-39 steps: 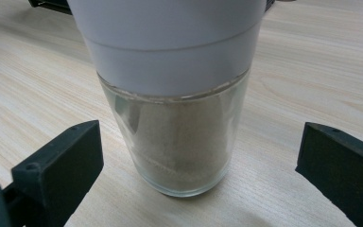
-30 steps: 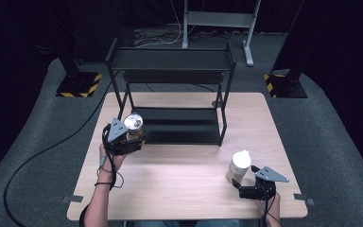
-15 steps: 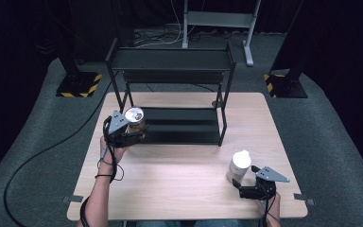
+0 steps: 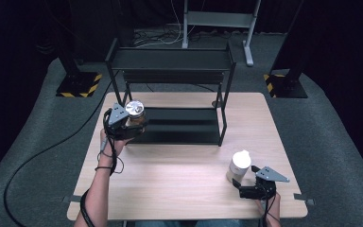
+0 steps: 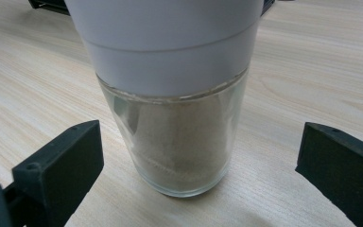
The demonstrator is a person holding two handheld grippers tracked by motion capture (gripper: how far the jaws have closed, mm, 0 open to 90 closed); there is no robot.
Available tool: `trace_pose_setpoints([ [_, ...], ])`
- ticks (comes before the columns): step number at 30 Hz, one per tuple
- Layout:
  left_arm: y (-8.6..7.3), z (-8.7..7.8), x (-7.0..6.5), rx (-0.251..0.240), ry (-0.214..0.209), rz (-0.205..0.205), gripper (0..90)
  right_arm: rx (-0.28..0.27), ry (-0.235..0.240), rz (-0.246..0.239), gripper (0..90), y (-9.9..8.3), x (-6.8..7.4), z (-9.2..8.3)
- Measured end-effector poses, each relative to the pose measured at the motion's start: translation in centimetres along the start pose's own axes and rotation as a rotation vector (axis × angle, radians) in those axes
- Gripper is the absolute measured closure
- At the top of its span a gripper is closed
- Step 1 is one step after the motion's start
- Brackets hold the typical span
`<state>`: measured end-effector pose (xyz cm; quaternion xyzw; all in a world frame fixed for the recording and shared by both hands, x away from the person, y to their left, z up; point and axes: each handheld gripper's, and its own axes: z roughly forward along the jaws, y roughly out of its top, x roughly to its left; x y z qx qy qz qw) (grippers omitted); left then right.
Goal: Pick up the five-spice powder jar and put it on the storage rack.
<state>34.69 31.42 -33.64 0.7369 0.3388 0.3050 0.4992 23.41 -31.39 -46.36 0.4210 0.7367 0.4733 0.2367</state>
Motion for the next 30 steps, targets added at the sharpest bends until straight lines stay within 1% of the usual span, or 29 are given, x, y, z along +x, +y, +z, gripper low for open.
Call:
trace_pose_setpoints([
  [11, 1.7, 0.6, 0.6, -0.002, -0.016, 0.018, 30.2, -0.002, 0.002, 0.0, 0.1, 0.0, -0.1, 0.0],
  [14, 2.0, 0.9, 0.7, -0.003, -0.019, 0.011, 30.2, 0.002, 0.004, 0.0, 0.2, 0.0, -0.1, 0.0],
  [17, 2.5, 1.1, 0.8, 0.0, -0.021, 0.022, 30.2, 0.004, 0.005, -0.004, 0.2, 0.1, -0.1, 0.0],
  [24, 3.4, 1.3, 1.2, -0.008, -0.025, 0.027, 30.1, 0.001, 0.003, 0.0, 0.2, 0.0, 0.0, 0.0],
  [30, 4.0, 1.4, 1.4, -0.005, -0.026, 0.035, 30.1, -0.001, 0.0, 0.0, 0.2, 0.0, 0.0, 0.0],
])
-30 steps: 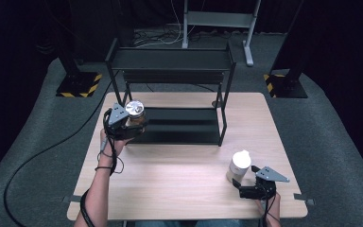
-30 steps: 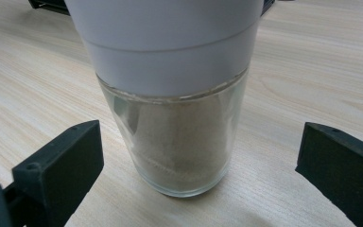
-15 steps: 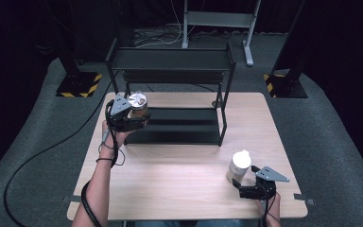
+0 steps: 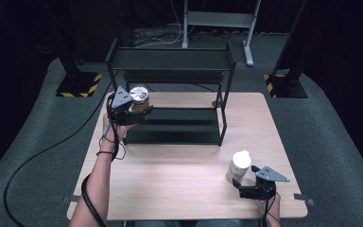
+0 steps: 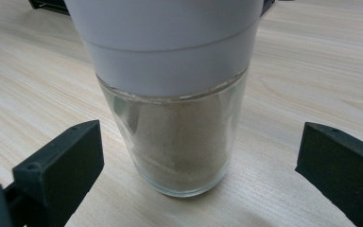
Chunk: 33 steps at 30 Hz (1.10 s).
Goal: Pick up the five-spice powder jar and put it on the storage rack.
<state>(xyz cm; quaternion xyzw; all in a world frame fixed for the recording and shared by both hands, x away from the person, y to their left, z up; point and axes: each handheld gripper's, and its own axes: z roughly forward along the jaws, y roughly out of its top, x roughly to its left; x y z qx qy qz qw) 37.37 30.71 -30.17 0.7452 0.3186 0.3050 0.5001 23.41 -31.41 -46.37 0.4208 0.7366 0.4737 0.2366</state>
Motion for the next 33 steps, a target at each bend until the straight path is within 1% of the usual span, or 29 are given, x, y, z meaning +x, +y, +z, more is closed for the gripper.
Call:
trace_pose_setpoints([
  [7, 0.6, 0.0, 0.5, -0.016, -0.007, -0.014, 30.1, 0.0, 0.0, 0.0, 0.2, 0.0, 0.0, 0.0],
  [15, 1.5, -0.1, 0.8, -0.024, -0.01, -0.003, 30.1, 0.002, 0.0, 0.001, 0.3, 0.0, 0.0, 0.0],
  [18, 1.6, -0.2, 1.0, -0.03, -0.014, -0.011, 30.2, 0.001, 0.0, 0.001, 0.3, 0.0, 0.0, 0.0],
  [33, 3.1, -0.7, 1.4, -0.055, -0.026, -0.002, 30.1, 0.001, -0.001, 0.0, 0.3, 0.0, 0.0, 0.0],
])
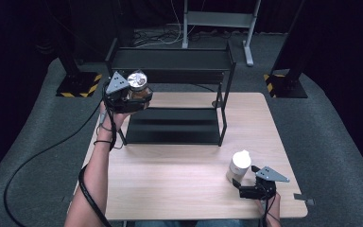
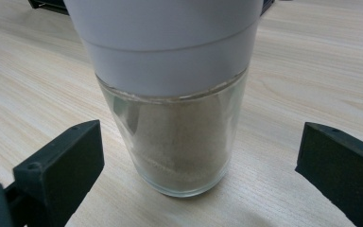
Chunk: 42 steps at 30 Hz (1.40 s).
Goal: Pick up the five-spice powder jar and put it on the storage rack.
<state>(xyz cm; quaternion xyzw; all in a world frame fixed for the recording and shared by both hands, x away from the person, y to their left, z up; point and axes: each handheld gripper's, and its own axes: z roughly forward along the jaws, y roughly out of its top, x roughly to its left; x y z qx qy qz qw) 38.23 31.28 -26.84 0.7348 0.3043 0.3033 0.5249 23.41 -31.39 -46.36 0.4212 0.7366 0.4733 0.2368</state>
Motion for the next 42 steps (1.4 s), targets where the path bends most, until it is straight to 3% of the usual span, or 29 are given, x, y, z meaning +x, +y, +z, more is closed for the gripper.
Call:
trace_pose_setpoints([
  [36, 4.3, -1.2, 0.9, -0.053, -0.01, 0.025, 30.2, 0.005, 0.001, -0.001, 0.4, 0.1, 0.0, 0.0],
  [42, 4.7, -1.1, 1.3, -0.067, -0.013, 0.011, 30.2, 0.005, 0.002, 0.0, 0.4, 0.1, 0.0, 0.0],
])
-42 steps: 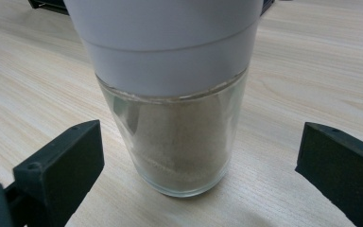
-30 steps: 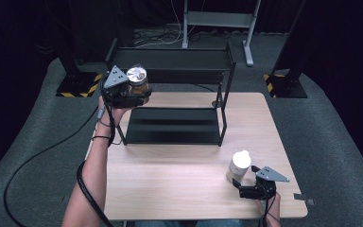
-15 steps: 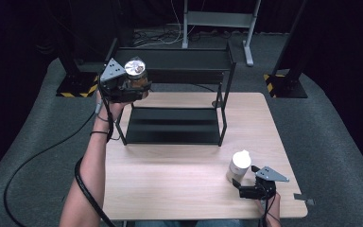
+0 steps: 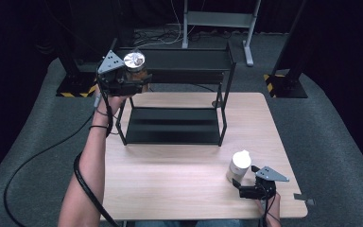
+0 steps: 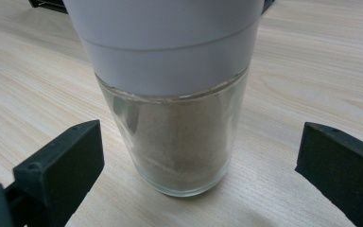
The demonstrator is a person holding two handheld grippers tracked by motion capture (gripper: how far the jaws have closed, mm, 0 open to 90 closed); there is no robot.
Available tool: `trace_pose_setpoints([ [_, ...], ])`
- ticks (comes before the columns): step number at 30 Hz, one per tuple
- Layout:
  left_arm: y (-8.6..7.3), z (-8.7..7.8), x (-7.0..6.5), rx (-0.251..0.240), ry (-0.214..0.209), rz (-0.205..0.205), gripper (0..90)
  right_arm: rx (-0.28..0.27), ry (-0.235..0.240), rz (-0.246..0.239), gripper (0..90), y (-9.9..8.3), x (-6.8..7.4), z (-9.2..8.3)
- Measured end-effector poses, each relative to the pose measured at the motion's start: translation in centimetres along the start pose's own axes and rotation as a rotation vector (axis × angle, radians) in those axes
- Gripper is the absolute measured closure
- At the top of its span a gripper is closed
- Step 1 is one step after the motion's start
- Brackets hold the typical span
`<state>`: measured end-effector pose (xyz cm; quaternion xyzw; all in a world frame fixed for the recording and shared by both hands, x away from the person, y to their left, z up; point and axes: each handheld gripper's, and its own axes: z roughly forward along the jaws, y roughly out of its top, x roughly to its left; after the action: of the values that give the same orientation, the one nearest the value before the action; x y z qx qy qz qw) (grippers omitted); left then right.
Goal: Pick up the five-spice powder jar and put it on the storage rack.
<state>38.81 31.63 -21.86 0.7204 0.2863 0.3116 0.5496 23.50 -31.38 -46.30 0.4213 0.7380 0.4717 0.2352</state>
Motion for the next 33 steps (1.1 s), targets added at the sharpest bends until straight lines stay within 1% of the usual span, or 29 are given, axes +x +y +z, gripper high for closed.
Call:
trace_pose_setpoints([
  [4, 0.5, 0.1, 0.1, 0.0, 0.001, 0.004, 30.1, -0.001, 0.0, 0.001, 0.4, 0.0, 0.0, 0.0],
  [7, 0.9, 0.1, 0.3, -0.01, -0.002, 0.004, 30.2, -0.001, 0.0, 0.0, 0.4, 0.0, 0.0, 0.0],
  [10, 1.1, 0.1, 0.4, -0.01, -0.001, 0.009, 30.2, -0.002, 0.0, 0.001, 0.4, 0.0, 0.0, 0.0],
  [12, 1.6, 0.2, 0.6, -0.004, 0.002, 0.015, 30.1, 0.0, 0.0, 0.001, 0.4, 0.0, 0.0, 0.0],
  [16, 1.9, 0.3, 1.0, -0.011, -0.001, 0.01, 30.1, 0.001, -0.001, 0.001, 0.4, 0.0, 0.0, 0.0],
  [26, 2.8, 0.8, 2.2, -0.015, 0.014, -0.012, 30.1, 0.002, -0.001, 0.0, 0.4, 0.0, 0.0, 0.0],
  [33, 3.6, 1.5, 2.5, -0.008, 0.012, -0.003, 30.2, 0.003, -0.001, 0.001, 0.4, 0.1, 0.0, 0.0],
])
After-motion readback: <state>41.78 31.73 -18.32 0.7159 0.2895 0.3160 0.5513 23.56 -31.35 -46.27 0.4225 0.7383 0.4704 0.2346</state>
